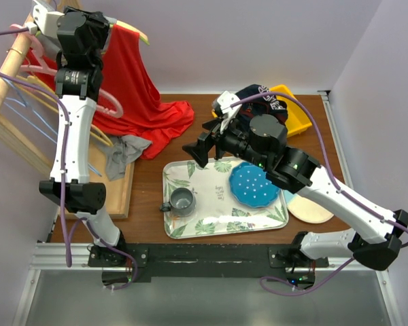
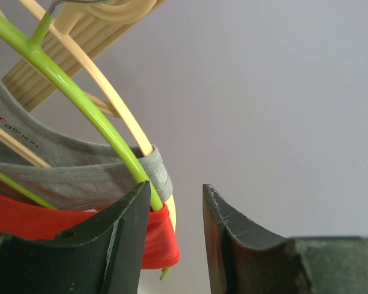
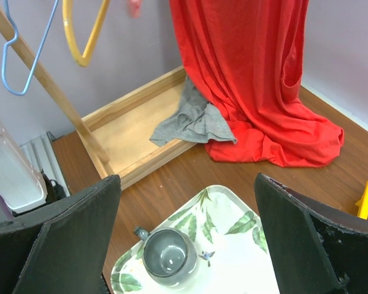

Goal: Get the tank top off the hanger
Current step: Pick up the hanger from the clothesline.

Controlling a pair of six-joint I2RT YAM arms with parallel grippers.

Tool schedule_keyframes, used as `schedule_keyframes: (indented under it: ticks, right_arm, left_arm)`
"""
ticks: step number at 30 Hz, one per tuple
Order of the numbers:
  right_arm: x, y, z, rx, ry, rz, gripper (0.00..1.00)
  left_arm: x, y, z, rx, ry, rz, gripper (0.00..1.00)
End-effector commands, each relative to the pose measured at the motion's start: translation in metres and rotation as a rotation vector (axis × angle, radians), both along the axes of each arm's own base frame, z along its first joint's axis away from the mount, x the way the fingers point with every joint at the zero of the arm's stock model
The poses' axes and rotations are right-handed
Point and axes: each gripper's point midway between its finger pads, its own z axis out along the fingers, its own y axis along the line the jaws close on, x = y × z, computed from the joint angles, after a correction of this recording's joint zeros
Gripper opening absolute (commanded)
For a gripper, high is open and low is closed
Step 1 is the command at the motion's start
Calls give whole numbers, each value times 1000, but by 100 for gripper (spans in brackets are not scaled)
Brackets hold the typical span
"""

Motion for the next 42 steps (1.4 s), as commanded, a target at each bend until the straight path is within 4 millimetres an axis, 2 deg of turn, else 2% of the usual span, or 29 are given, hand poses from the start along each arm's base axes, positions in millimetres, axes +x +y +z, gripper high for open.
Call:
schedule_keyframes:
  ticks: [1,8,13,22,26,28,31,32,33,38,42]
  right_arm:
    - [-3,-1,27,71,-63,7,95]
    - [-1,2,31,83,-77,12,95]
    - [0,6,26,87,-66,18,95]
    - [-2,6,27,100,-66,24,95]
    - [-4,1,29,122,-80,17,95]
    - [-4,1,27,118,-77,17,95]
    - [-7,2,26,118,-77,31,95]
    - [-7,2,26,118,-77,34,95]
    - [-8,0,27,119,-81,33,95]
    - [-10,-4,29,117,-95,30,95]
    - [-11,-7,28,108,-102,28,95]
  left_arm:
    - [20,18,-20,-94,14,37,46]
    - [15,19,-35,-131,45,47,50]
    - [4,19,-26,-143,33,45,50]
    - [-8,17,-49,-203,122,63,50]
    - [-13,8,-34,-167,76,71,51]
    - [-9,2,-27,-142,67,66,51]
    - [-5,-11,-32,-115,106,54,51]
    - [-6,-9,-33,-111,111,86,51]
    - [-9,-15,-31,-106,102,86,51]
    - [2,-14,-37,-99,82,115,50]
    - [15,-14,-29,-78,29,121,50]
